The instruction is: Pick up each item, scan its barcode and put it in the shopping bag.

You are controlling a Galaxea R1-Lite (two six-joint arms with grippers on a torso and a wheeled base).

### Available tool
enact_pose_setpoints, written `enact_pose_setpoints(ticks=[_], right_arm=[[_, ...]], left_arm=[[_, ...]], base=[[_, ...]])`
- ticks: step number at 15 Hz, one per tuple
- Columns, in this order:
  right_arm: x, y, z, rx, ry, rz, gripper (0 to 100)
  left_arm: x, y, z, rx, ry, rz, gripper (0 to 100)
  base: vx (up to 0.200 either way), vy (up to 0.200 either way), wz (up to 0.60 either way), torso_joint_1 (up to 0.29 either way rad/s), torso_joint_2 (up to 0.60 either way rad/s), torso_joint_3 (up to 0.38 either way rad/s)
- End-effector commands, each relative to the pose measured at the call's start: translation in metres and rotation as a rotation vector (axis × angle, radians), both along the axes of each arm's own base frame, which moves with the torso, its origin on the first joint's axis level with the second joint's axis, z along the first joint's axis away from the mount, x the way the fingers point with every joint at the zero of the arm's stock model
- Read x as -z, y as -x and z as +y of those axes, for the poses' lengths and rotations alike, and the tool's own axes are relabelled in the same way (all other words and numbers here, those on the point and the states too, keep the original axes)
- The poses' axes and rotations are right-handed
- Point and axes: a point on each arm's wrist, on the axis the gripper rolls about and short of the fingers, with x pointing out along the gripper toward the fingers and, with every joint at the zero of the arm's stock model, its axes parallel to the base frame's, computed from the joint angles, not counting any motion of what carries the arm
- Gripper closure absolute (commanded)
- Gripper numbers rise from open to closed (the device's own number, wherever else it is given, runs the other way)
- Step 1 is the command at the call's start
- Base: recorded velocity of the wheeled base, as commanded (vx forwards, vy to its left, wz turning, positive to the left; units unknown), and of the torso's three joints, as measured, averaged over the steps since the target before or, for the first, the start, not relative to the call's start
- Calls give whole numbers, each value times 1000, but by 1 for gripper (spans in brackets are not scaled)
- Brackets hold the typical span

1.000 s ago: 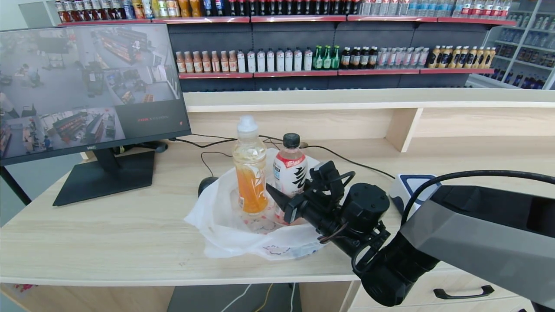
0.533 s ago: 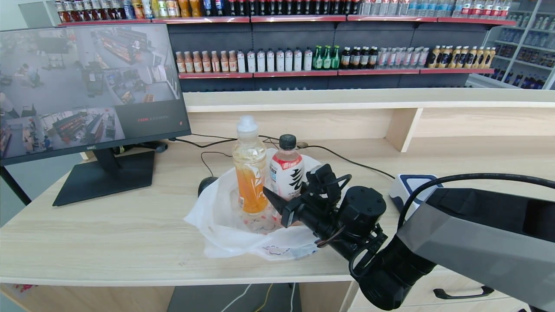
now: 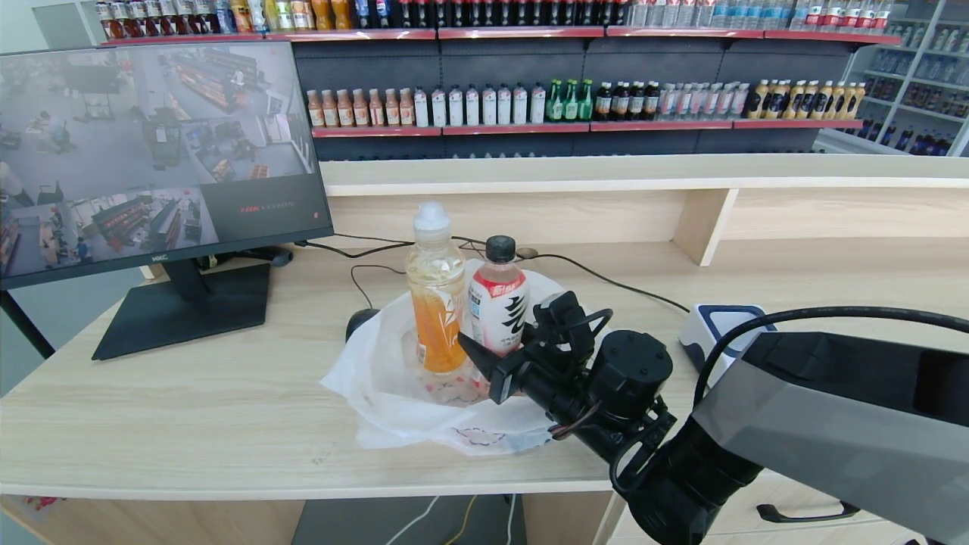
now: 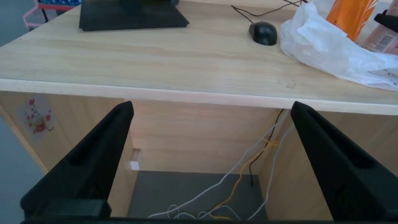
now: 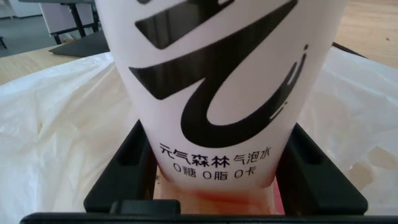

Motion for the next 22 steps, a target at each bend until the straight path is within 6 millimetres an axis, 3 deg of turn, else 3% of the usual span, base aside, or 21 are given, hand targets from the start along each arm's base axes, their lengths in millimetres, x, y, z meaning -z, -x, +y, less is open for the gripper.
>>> enact_pose_setpoints(ticks=[1, 7, 11, 15, 18, 22], right_arm=[[-4, 1, -1, 11, -11, -2, 0], [-3, 8, 1, -1, -8, 11, 0], [-19, 15, -9, 5, -21, -3, 0], [-43, 38, -28, 5, -26, -23, 0], [-64, 68, -54, 11, -17, -45, 0], [-83, 136, -115, 19, 9, -67, 0]], left_arm=[[0, 0, 0, 0, 0, 0, 0], [0, 0, 0, 0, 2, 0, 0], [0, 0, 0, 0, 0, 0, 0], [0, 0, 0, 0, 0, 0, 0], [0, 0, 0, 0, 0, 0, 0], [0, 0, 0, 0, 0, 0, 0]], base=[[0, 0, 0, 0, 0, 0], [0, 0, 0, 0, 0, 0], [0, 0, 0, 0, 0, 0], [0, 0, 0, 0, 0, 0], [0, 0, 0, 0, 0, 0], [0, 0, 0, 0, 0, 0]])
